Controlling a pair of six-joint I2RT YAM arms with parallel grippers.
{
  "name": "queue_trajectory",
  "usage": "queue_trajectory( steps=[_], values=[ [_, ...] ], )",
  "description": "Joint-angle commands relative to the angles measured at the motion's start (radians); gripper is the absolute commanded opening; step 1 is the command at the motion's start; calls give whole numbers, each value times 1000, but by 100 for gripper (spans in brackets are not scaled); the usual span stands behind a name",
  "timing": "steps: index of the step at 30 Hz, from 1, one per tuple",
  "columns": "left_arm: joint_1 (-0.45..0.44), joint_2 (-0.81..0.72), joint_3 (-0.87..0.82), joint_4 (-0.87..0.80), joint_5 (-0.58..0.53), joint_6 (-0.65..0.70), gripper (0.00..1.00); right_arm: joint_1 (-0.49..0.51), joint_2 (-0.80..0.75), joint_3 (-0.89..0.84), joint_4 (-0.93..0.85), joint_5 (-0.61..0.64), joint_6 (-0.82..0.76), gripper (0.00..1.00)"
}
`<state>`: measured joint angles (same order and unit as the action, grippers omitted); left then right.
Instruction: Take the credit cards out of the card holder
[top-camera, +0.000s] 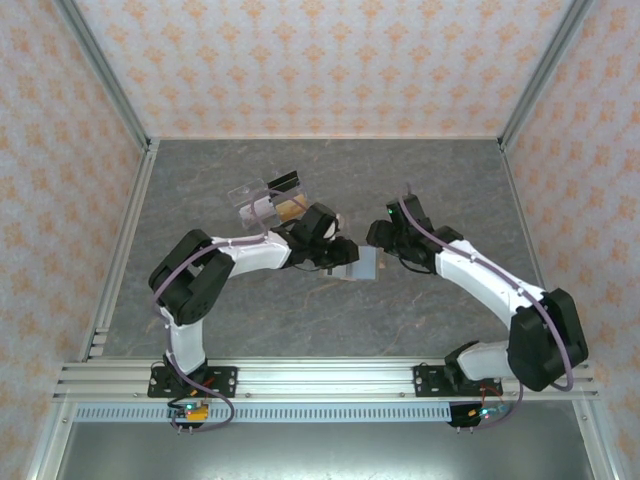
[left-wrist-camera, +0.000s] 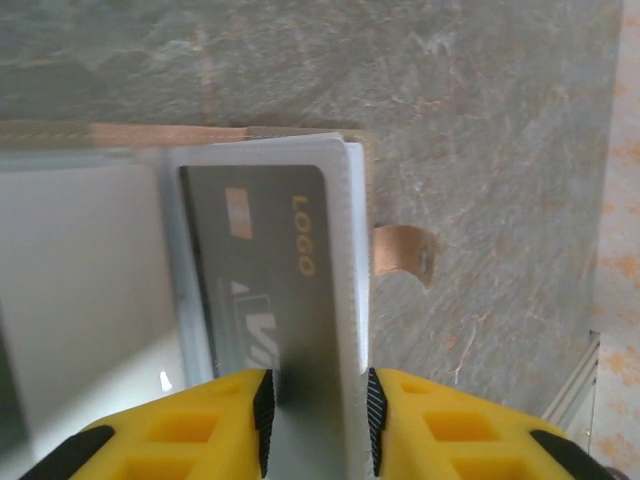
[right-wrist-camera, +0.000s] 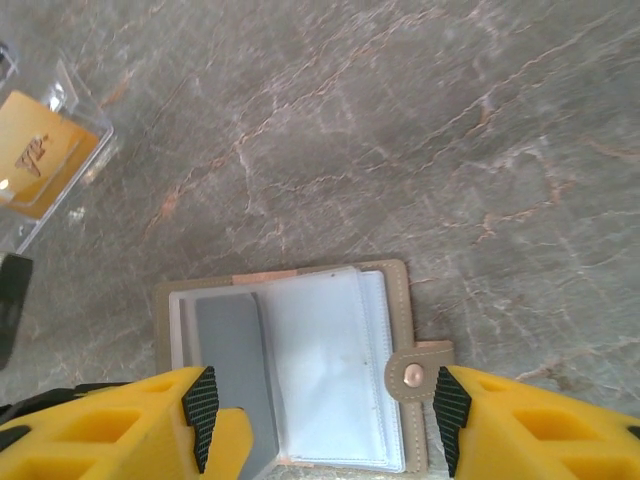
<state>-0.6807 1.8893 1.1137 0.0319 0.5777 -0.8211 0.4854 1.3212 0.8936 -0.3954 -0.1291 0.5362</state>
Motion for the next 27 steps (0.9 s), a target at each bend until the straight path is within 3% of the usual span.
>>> queue_trajectory(
  steps=[1, 7, 11, 15, 18, 27],
  values=[
    [-5, 48, 48, 103, 58, -38, 40, -8, -44, -18, -45, 81, 42, 62],
    [8, 53, 63, 111, 63, -48, 53, -10, -53, -17, -51, 92, 56, 62],
    [33, 11, 20, 96, 35, -40, 53, -8, -16, -3, -42, 21, 34, 51],
    [58, -50, -35, 51, -28, -22, 50, -1, 44, 17, -43, -47, 17, 37],
    [64, -63, -55, 25, -51, -16, 45, 15, 88, 33, -52, -58, 12, 31],
    [52, -40, -58, 29, -47, -49, 37, 82, 233, 71, -86, -45, 26, 30]
  ],
)
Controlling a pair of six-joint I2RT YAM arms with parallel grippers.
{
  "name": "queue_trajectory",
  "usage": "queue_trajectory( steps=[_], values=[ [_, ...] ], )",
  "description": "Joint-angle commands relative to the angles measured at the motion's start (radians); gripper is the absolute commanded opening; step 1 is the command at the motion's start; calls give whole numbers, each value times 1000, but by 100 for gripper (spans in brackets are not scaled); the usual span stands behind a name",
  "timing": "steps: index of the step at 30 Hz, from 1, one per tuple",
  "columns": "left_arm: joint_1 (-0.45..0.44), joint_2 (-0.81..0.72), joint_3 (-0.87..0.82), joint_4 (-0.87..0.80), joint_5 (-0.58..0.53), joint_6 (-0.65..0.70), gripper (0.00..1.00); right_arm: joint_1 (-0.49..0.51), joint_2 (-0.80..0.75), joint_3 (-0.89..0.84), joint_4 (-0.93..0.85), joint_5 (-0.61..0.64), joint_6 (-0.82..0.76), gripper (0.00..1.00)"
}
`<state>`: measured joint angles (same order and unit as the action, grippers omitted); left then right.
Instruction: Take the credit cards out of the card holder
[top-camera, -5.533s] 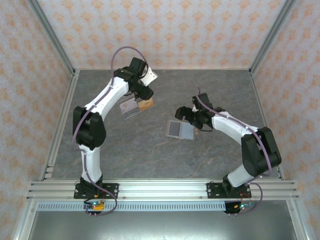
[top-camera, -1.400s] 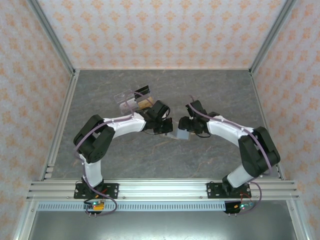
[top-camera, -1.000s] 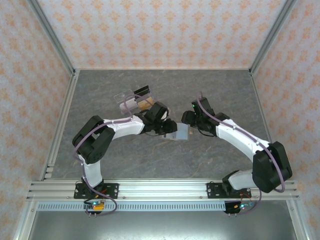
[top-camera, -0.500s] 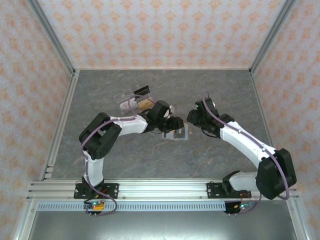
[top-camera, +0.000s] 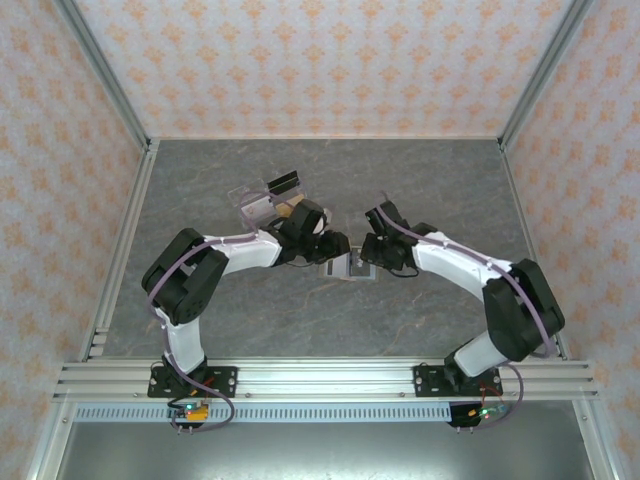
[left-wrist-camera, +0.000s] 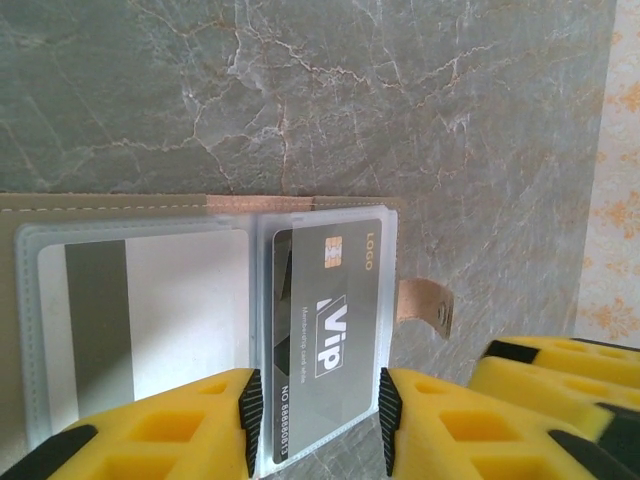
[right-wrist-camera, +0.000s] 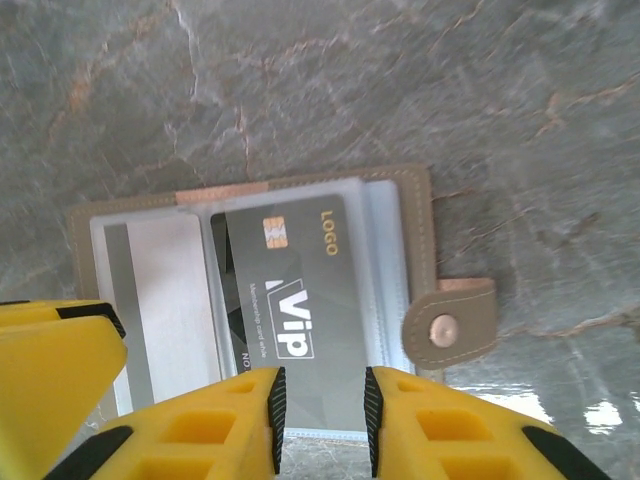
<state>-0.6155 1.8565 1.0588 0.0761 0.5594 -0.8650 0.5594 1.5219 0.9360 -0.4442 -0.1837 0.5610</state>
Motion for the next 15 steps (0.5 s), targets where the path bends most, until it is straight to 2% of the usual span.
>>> queue_trajectory(
  steps=[1, 15],
  values=[
    [-19, -5, 2, -23, -34, -4, 36, 10, 50, 32, -38, 10, 0, 30],
    [-30, 43, 21, -6, -12, -21, 25, 4, 143, 66, -36, 24, 1, 22]
  ],
)
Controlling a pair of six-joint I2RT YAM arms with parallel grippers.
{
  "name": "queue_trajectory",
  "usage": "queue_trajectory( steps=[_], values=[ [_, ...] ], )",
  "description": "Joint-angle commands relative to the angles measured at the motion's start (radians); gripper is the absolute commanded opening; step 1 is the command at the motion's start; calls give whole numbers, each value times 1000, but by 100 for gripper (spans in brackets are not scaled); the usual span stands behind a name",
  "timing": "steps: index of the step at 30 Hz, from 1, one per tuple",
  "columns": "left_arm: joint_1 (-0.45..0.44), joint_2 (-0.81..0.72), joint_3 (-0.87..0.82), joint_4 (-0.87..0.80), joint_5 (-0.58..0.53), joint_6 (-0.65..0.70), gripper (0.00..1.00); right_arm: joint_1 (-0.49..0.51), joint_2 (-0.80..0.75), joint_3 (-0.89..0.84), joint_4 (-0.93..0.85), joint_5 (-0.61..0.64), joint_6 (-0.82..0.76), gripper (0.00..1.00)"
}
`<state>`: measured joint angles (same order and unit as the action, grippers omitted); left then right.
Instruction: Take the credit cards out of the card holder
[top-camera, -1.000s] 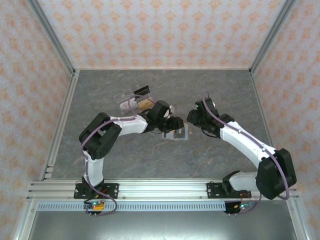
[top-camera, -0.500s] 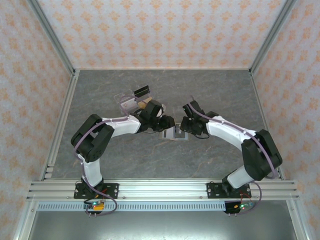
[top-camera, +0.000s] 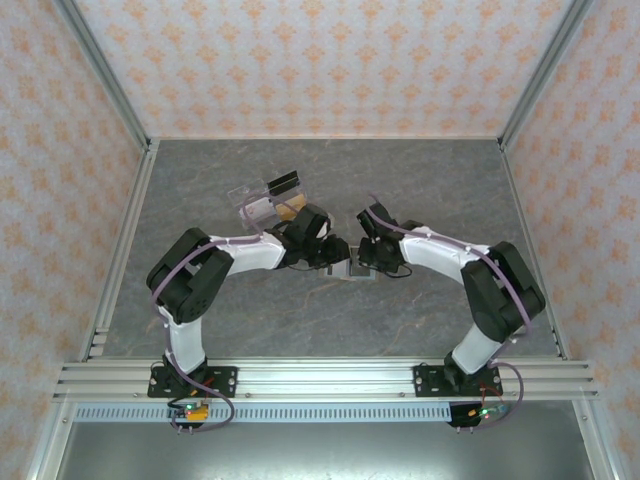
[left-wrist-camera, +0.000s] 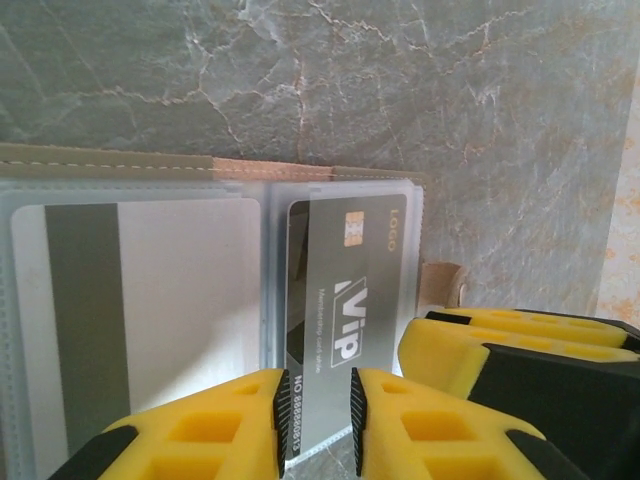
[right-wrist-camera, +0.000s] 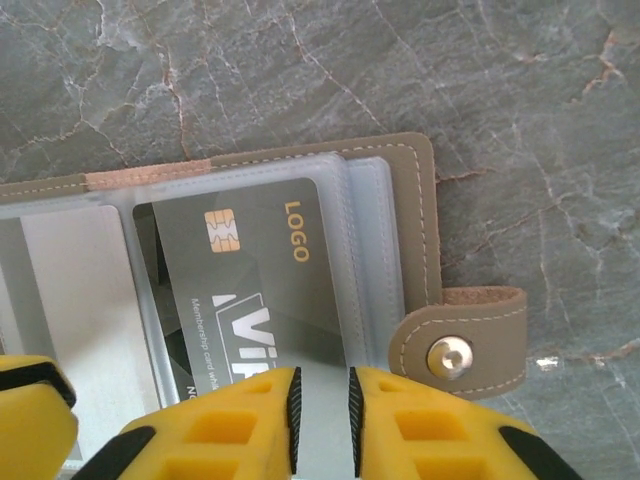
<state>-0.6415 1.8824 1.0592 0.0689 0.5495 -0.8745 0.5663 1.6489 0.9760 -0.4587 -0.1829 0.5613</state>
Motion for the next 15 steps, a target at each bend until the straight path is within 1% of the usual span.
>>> queue_trajectory(
  steps=[1, 7, 9, 15],
  values=[
    [-4, 19, 19, 5, -1, -13, 25, -2, 21, 27, -21, 22, -1, 22],
    [-5, 21, 16, 17, 13, -20, 25, -5, 50, 32, -24, 21, -2, 22],
    [-4, 52, 16, 17, 13, -21, 25, -4, 55, 28, -24, 21, -4, 23],
    [-4, 76, 11, 38, 27, -29, 25, -4, 76, 19, -3, -19, 0, 23]
  ],
)
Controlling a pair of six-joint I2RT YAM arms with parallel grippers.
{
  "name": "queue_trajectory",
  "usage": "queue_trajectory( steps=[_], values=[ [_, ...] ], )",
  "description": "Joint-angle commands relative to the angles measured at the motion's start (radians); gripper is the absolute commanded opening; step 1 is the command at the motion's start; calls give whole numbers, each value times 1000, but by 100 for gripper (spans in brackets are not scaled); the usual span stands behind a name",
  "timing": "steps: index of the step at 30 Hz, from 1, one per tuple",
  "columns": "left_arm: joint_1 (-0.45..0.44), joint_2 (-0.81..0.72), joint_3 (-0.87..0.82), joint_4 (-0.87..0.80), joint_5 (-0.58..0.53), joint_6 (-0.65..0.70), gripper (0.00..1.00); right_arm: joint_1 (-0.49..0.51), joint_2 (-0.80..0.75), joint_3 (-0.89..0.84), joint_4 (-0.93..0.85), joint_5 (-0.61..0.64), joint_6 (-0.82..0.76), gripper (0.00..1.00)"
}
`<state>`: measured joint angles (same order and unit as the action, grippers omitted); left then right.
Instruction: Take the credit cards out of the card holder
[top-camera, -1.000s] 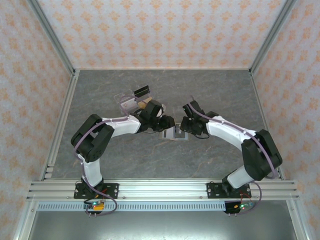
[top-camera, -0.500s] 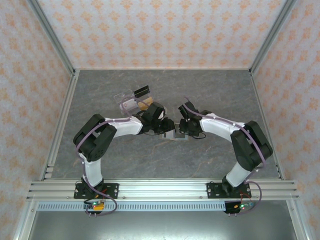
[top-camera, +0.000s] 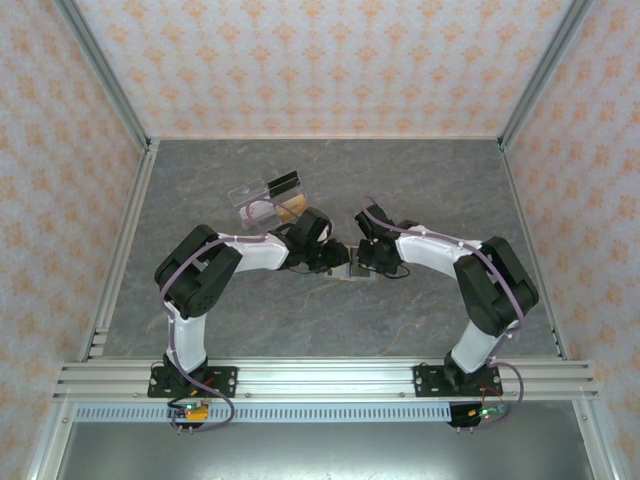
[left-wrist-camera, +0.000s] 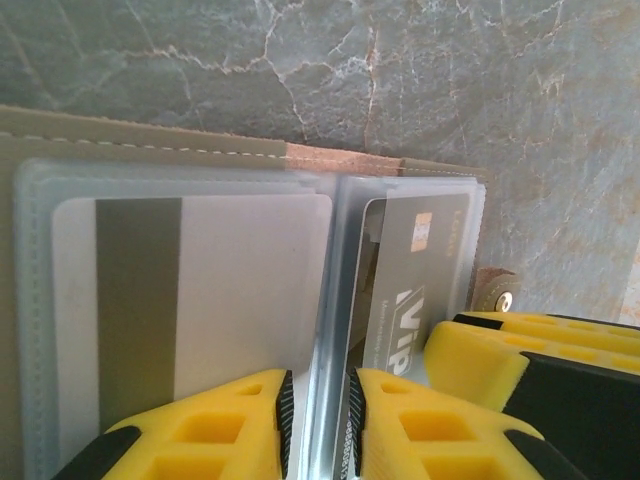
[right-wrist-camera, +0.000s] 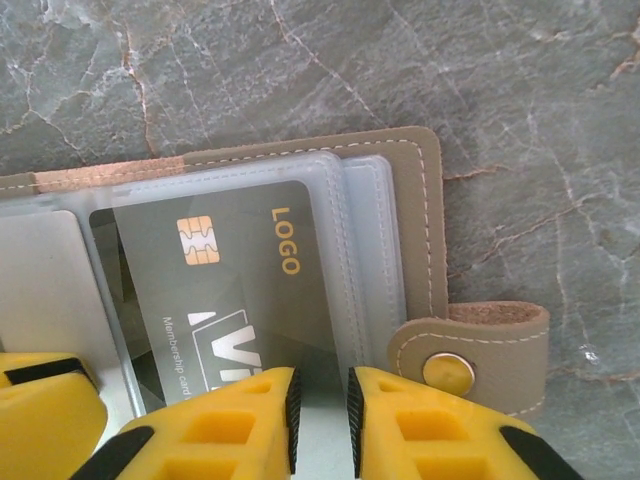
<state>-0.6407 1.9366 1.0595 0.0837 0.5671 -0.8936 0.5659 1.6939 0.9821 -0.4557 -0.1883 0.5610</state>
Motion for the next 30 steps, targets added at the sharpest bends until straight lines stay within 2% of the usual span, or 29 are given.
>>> queue_trajectory(
  steps=[1, 13, 30],
  values=[
    [-5, 25, 10, 28, 13, -12, 25, -6, 32, 9, -2, -21, 3, 23],
    [-4, 27, -1, 65, 26, -19, 22, -27, 35, -22, 44, -71, 27, 21],
    [14, 20, -35, 158, 72, -54, 15, -34, 38, -25, 28, -52, 27, 20]
  ],
)
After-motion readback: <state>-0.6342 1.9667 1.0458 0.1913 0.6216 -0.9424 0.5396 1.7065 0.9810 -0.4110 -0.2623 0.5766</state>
